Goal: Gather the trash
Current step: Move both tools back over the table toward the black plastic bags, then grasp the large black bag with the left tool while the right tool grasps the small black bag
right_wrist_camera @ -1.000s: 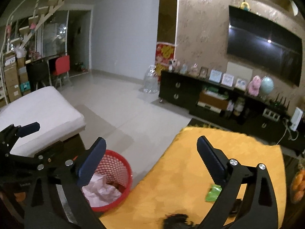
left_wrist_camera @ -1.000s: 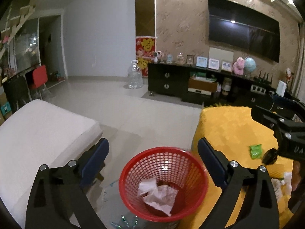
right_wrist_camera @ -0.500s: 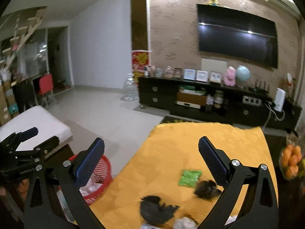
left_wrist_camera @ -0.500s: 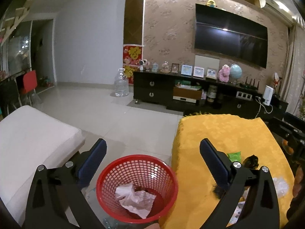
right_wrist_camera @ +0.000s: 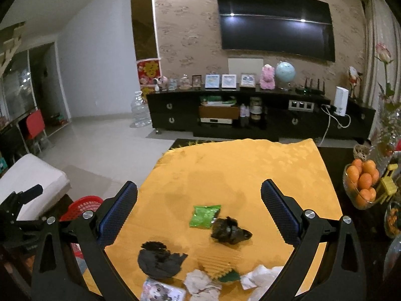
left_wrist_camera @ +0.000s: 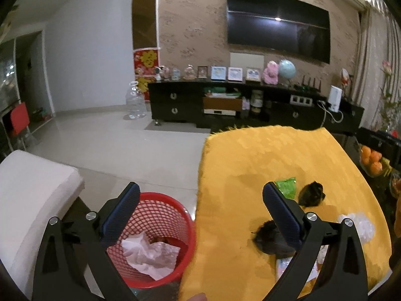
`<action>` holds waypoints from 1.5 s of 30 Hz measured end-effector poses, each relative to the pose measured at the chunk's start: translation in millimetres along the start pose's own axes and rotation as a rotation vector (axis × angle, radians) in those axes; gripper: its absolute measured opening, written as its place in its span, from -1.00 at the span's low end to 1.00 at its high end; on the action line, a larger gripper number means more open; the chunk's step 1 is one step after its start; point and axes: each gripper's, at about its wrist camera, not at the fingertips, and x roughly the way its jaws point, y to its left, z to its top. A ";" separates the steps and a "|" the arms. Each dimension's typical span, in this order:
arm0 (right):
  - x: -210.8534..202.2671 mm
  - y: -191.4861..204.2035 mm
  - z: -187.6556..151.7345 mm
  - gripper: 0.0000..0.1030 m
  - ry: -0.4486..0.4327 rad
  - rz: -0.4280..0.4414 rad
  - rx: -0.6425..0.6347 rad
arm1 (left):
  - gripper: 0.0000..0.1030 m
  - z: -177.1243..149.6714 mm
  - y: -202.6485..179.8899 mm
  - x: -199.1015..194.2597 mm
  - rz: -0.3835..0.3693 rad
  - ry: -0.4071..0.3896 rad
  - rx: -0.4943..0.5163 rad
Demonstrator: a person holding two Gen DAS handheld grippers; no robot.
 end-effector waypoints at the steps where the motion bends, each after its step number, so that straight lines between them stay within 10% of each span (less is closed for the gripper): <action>1: -0.7 -3.2 -1.1 0.87 0.000 -0.007 0.002 | 0.84 -1.2 -4.0 1.8 -0.006 0.004 0.007; 34: 9.9 -60.0 -23.4 0.87 0.115 -0.061 0.090 | 0.81 -69.1 -98.4 122.5 -0.265 0.465 0.095; 45: 15.0 -62.4 -25.9 0.87 0.138 -0.065 0.095 | 0.08 -76.4 -101.8 134.4 -0.309 0.509 0.074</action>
